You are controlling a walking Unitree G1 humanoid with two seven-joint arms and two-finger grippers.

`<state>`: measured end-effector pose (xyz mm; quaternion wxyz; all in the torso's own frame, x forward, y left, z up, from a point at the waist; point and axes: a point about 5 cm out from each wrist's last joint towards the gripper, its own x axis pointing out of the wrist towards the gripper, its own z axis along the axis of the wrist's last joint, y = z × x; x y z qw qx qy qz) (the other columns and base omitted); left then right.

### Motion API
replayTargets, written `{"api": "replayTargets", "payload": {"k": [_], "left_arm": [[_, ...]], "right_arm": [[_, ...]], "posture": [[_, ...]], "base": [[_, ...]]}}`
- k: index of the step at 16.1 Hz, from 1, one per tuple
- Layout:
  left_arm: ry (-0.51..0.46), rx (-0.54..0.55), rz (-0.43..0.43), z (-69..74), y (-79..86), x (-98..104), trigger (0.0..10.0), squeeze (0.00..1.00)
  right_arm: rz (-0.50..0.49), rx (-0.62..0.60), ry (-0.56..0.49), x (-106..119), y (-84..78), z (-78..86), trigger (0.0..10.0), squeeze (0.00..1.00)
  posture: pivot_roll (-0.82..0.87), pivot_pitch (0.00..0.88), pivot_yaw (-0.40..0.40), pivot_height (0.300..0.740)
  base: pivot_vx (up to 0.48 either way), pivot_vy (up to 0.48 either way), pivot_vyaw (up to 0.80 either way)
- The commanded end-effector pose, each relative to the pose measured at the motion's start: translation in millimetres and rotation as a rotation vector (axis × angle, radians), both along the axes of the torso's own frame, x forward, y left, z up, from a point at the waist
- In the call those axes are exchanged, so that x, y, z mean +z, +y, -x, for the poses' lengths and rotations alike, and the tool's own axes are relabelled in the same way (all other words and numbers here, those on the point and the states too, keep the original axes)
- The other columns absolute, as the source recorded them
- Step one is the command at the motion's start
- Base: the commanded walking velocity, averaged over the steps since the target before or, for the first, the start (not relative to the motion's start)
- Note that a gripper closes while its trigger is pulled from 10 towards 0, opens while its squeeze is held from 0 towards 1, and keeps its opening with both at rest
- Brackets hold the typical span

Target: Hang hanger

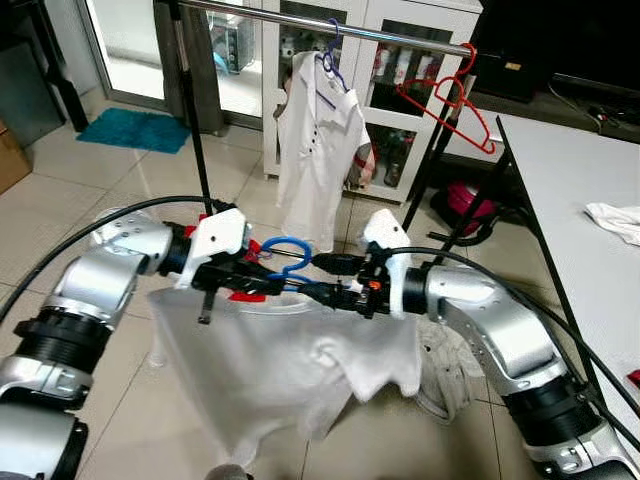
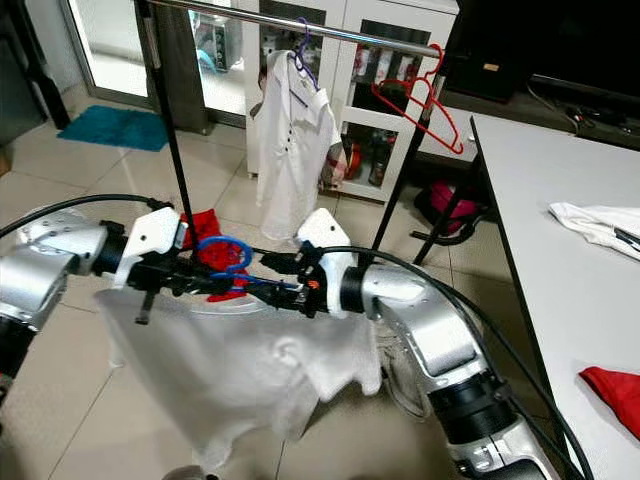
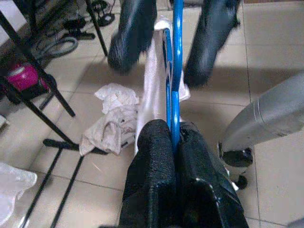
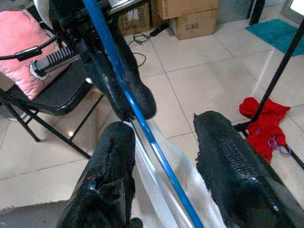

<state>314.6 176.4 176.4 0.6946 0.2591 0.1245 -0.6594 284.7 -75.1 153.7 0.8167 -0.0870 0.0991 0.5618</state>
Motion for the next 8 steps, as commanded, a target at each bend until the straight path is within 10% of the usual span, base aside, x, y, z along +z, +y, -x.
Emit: {"api": "replayTargets", "payload": {"k": [1, 2, 3, 8], "left_arm": [[-0.065, -0.031, 0.012, -4.1, -10.0, 12.5, 0.0, 0.00], [-0.065, -0.033, 0.020, -4.3, -11.8, 12.6, 0.0, 0.00], [-0.061, -0.037, 0.031, -4.1, -13.4, 12.9, 0.0, 0.00], [-0.058, -0.033, 0.043, -4.6, -12.4, 14.4, 0.0, 0.00]], "right_arm": [[0.012, 0.003, -0.003, 1.6, 2.5, -0.3, 8.9, 0.00], [0.010, -0.002, 0.000, 1.0, 3.6, -0.4, 4.0, 0.00], [0.011, -0.006, 0.001, 0.0, 5.1, -0.7, 1.1, 0.00], [0.020, 0.002, -0.003, -0.9, 6.2, -1.2, 0.0, 0.00]], "posture": [[-0.03, 0.000, -0.059, 0.740], [-0.03, 0.000, -0.059, 0.740], [-0.03, 0.000, -0.059, 0.740], [-0.03, 0.000, -0.063, 0.740]], "base": [[0.000, 0.000, 0.00], [0.000, 0.000, 0.00], [0.000, 0.000, 0.00], [0.000, 0.000, 0.00]]}}
